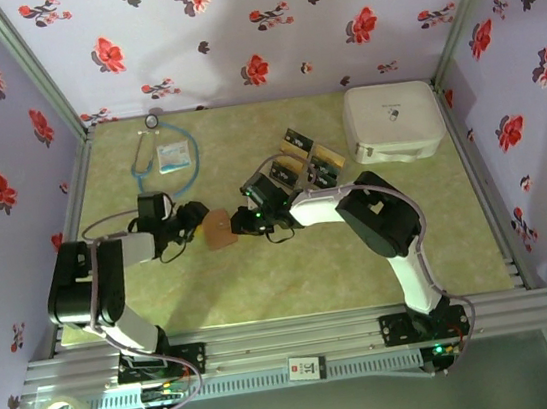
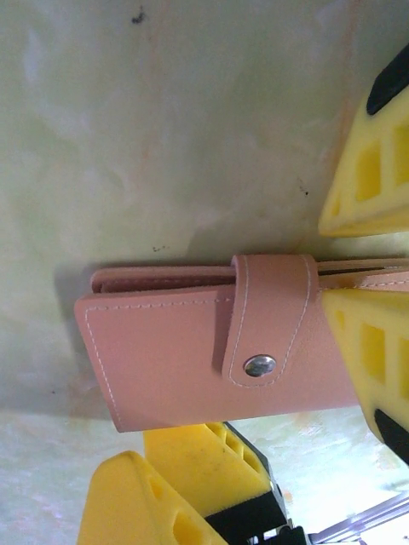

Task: Put the credit cards into the card holder
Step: Pick up the card holder from the center of the table.

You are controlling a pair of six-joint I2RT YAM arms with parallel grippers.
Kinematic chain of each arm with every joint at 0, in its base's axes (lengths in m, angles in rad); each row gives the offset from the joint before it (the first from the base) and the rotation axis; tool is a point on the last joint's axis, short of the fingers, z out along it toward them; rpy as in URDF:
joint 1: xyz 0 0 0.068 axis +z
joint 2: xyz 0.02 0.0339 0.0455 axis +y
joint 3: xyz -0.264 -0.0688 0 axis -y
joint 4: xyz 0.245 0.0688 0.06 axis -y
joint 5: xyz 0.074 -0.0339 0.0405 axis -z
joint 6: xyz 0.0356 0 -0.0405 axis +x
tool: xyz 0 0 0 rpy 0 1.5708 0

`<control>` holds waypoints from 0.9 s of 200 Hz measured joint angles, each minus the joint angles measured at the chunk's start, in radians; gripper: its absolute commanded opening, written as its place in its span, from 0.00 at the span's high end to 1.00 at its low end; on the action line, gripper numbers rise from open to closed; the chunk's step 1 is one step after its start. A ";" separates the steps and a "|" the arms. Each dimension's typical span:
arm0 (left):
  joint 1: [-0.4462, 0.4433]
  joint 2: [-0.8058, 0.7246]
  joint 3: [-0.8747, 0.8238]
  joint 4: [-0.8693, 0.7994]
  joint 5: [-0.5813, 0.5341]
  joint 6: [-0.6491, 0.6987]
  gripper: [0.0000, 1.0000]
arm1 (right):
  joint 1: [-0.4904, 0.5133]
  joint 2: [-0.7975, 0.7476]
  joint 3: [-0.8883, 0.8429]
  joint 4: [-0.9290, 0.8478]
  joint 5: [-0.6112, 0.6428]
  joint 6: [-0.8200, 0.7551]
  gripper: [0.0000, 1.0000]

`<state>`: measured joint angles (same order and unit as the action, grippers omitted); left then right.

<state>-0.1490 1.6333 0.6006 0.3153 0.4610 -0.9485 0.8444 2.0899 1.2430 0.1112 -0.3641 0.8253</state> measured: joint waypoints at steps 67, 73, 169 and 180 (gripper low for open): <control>-0.034 0.053 -0.016 0.169 0.016 -0.020 0.52 | 0.000 0.004 0.000 0.012 -0.004 0.018 0.77; -0.038 0.057 -0.018 0.185 0.017 -0.022 0.52 | 0.000 0.005 0.000 0.012 -0.005 0.019 0.78; -0.063 0.098 -0.057 0.306 0.023 -0.042 0.77 | -0.001 0.005 0.000 0.017 -0.008 0.024 0.76; -0.065 0.100 -0.059 0.303 0.026 -0.044 0.81 | -0.001 0.005 0.000 0.018 -0.009 0.024 0.75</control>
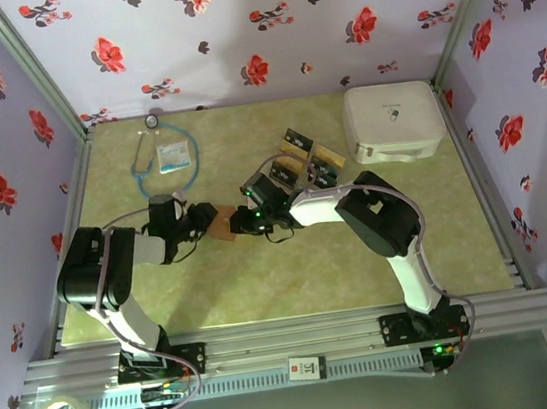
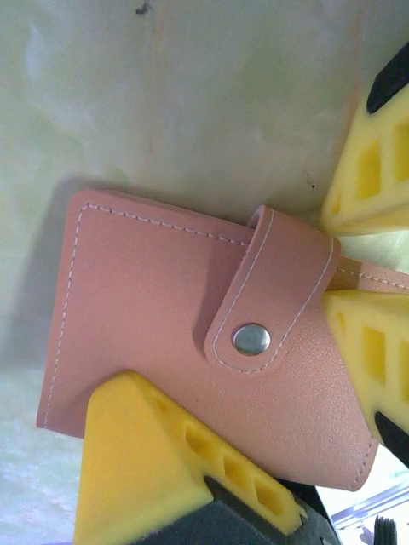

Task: Put the credit cards into the card holder
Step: Pick up the card holder from the center of the table.

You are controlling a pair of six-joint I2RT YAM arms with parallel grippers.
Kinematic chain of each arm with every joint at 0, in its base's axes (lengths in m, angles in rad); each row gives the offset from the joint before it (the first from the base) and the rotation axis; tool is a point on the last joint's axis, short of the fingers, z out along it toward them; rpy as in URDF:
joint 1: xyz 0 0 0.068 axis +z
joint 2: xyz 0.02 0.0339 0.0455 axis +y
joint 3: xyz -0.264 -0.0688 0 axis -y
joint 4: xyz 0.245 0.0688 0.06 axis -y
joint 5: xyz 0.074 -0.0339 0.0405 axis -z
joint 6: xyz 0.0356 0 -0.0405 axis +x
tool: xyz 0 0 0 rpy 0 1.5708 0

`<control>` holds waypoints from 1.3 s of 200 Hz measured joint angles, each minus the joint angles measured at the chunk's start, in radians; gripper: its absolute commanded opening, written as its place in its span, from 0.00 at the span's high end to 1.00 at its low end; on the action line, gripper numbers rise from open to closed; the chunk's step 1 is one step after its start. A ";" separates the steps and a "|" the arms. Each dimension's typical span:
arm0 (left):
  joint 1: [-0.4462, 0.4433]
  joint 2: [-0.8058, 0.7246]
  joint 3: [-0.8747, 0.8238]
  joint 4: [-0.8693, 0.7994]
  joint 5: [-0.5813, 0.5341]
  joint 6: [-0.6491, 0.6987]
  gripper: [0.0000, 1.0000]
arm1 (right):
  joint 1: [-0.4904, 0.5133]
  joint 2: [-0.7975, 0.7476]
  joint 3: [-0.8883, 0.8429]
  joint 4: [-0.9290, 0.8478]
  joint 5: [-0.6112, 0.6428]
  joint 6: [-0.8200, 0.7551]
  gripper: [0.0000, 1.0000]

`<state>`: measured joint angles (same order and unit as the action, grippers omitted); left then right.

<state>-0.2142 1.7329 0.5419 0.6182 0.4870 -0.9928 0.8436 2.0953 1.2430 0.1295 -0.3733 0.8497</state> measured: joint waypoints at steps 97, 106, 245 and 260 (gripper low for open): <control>-0.022 -0.171 -0.019 -0.137 0.027 0.000 0.92 | 0.000 -0.163 -0.085 -0.071 0.023 -0.043 0.42; -0.022 -0.216 -0.019 -0.167 0.027 0.004 0.92 | 0.000 -0.205 -0.098 -0.088 0.035 -0.052 0.41; -0.098 -0.523 0.066 -0.531 -0.093 0.045 0.93 | -0.013 -0.559 -0.122 -0.434 0.211 -0.204 0.26; -0.115 -0.523 0.093 -0.541 -0.114 0.045 0.93 | -0.028 -0.576 -0.122 -0.449 0.229 -0.215 0.25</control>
<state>-0.3294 1.2102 0.6353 0.0772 0.3733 -0.9474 0.8158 1.5196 1.1210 -0.3199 -0.1444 0.6346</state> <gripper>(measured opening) 0.124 0.740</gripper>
